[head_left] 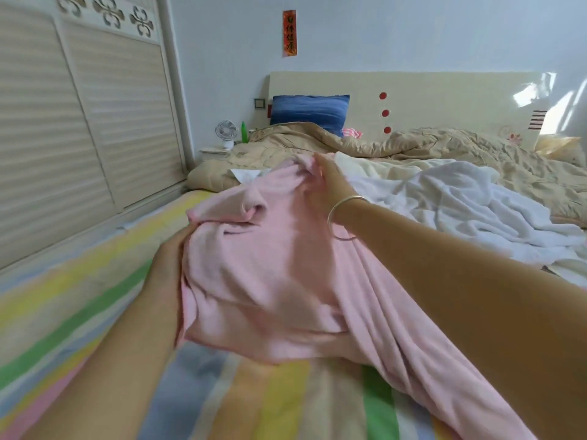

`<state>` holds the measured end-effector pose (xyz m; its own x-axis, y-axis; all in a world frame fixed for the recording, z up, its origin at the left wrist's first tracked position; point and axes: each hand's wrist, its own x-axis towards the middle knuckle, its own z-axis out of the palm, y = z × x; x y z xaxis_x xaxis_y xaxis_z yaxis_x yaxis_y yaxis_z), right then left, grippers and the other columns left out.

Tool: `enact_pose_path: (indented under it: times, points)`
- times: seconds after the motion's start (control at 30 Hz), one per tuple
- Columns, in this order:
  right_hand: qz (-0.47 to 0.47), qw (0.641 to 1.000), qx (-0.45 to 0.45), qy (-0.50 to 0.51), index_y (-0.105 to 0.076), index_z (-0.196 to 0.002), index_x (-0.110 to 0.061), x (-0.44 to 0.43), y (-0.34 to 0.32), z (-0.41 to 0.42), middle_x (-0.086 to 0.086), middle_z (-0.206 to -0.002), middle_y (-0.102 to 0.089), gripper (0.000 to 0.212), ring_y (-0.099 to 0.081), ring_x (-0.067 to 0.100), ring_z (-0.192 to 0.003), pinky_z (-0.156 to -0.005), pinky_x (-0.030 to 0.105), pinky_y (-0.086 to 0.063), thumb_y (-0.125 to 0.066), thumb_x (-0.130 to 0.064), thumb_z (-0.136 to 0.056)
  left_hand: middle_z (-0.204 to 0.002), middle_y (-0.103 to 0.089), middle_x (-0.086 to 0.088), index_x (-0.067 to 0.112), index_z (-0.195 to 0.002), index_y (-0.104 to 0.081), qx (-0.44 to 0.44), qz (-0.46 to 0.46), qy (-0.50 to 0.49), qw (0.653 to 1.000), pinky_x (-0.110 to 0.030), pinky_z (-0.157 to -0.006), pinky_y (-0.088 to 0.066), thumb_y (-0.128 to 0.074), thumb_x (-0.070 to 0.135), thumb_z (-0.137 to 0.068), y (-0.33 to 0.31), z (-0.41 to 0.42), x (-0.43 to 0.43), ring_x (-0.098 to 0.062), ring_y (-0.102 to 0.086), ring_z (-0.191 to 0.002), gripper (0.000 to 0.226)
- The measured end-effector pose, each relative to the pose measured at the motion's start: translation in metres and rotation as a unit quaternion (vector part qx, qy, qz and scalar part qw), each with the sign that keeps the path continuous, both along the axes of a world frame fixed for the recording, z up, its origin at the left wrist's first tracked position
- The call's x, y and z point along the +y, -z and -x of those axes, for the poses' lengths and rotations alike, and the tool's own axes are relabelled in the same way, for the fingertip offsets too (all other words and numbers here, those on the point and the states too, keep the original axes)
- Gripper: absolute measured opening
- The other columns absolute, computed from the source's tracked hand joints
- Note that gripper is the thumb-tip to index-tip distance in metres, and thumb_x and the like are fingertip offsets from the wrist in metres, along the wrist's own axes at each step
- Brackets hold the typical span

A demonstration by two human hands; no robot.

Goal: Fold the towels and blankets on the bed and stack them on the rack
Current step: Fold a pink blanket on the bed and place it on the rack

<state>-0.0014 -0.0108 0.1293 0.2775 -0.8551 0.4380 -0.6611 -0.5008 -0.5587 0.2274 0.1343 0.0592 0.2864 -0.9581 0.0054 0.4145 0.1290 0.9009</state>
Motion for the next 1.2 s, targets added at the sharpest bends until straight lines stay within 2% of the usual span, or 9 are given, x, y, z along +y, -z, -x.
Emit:
enact_pose_path:
  times: [0.13, 0.23, 0.5, 0.6, 0.77, 0.9, 1.03, 1.13, 1.2]
  points:
    - [-0.039, 0.959, 0.277, 0.041, 0.005, -0.152, -0.033, 0.021, 0.054, -0.043, 0.01, -0.148, -0.037, 0.095, -0.047, 0.033, -0.128, -0.093, 0.038, -0.041, -0.058, -0.021, -0.082, -0.12, -0.068, -0.012, 0.014, -0.099, -0.078, -0.081, -0.1, -0.033, 0.991, -0.039, -0.098, -0.048, -0.056, 0.033, -0.095, 0.035, -0.024, 0.035, -0.022, -0.067, -0.102, 0.03]
    - [-0.018, 0.952, 0.305, 0.031, -0.005, -0.152, -0.026, 0.078, 0.092, -0.049, 0.008, -0.143, -0.042, 0.079, -0.049, 0.029, -0.124, -0.093, 0.037, -0.04, -0.053, -0.019, -0.09, -0.13, -0.062, -0.008, 0.008, -0.141, -0.048, -0.272, -0.26, -0.104, 0.921, -0.035, -0.097, -0.045, -0.079, 0.051, -0.07, 0.082, -0.017, 0.068, -0.025, -0.059, -0.116, 0.088]
    - [0.141, 0.971, 0.141, -0.13, -0.057, -0.103, -0.027, 0.215, 0.151, -0.017, -0.006, -0.097, -0.056, 0.03, -0.055, 0.019, -0.086, -0.067, 0.031, -0.046, -0.059, -0.034, -0.073, -0.099, -0.071, -0.014, 0.01, -0.093, -0.069, -0.514, -0.349, -0.145, 0.77, -0.034, -0.076, -0.049, -0.07, 0.045, -0.081, 0.107, -0.026, 0.112, -0.033, -0.064, -0.096, 0.037]
    - [0.124, 0.968, 0.119, -0.184, -0.054, -0.103, -0.029, 0.238, 0.156, -0.022, -0.01, -0.096, -0.055, 0.027, -0.053, 0.013, -0.085, -0.066, 0.026, -0.044, -0.059, -0.034, -0.077, -0.064, -0.06, -0.008, 0.01, -0.06, -0.056, -0.497, -0.35, -0.125, 0.784, -0.031, -0.059, -0.041, -0.073, 0.044, -0.079, 0.104, -0.025, 0.116, -0.029, -0.059, -0.069, 0.042]
    - [0.112, 0.968, 0.188, -0.126, -0.061, -0.098, -0.028, 0.246, 0.184, -0.055, -0.009, -0.087, -0.058, 0.04, -0.057, 0.016, -0.076, -0.06, 0.023, -0.046, -0.047, -0.041, -0.062, -0.079, -0.073, -0.007, 0.01, -0.084, -0.072, -0.426, -0.328, -0.086, 0.839, -0.033, -0.068, -0.055, -0.075, 0.047, -0.058, 0.109, -0.023, 0.121, -0.027, -0.069, -0.077, 0.045]
    - [0.114, 0.958, 0.257, -0.052, -0.063, -0.08, -0.027, 0.247, 0.187, -0.078, -0.006, -0.076, -0.058, 0.032, -0.059, 0.02, -0.069, -0.056, 0.028, -0.046, -0.063, -0.044, -0.053, -0.095, -0.066, -0.03, -0.01, -0.116, -0.061, -0.08, -0.291, -0.214, 0.929, -0.029, -0.07, -0.057, -0.052, 0.007, -0.096, 0.097, -0.033, 0.121, -0.027, -0.068, -0.082, 0.028]
    - [0.109, 0.947, 0.302, -0.01, -0.065, -0.07, -0.02, 0.258, 0.165, -0.094, 0.0, -0.062, -0.057, 0.043, -0.057, 0.024, -0.056, -0.048, 0.029, -0.041, -0.084, -0.023, -0.031, -0.116, -0.059, -0.014, -0.002, -0.138, -0.045, -0.07, -0.362, -0.256, 0.893, -0.02, -0.054, -0.049, -0.036, 0.006, -0.102, 0.084, -0.086, 0.145, -0.015, -0.06, -0.082, 0.038]
    - [0.134, 0.948, 0.288, -0.034, -0.06, -0.062, -0.019, 0.285, 0.148, -0.1, -0.001, -0.052, -0.053, 0.043, -0.054, 0.021, -0.046, -0.04, 0.023, -0.031, -0.082, -0.013, -0.026, -0.145, -0.045, -0.019, -0.009, -0.138, -0.04, -0.161, -0.454, -0.327, 0.813, -0.027, -0.089, -0.049, -0.004, -0.025, -0.08, 0.08, -0.128, 0.177, -0.027, -0.051, -0.126, 0.07]
    - [0.158, 0.944, 0.285, -0.058, -0.059, -0.064, -0.02, 0.306, 0.138, -0.103, -0.002, -0.054, -0.052, 0.046, -0.054, 0.021, -0.049, -0.039, 0.024, -0.024, -0.081, -0.013, -0.024, -0.138, -0.049, -0.029, -0.015, -0.132, -0.045, -0.211, -0.444, -0.373, 0.787, -0.04, -0.098, -0.044, -0.03, -0.014, -0.092, 0.072, -0.145, 0.196, -0.039, -0.052, -0.124, 0.043]
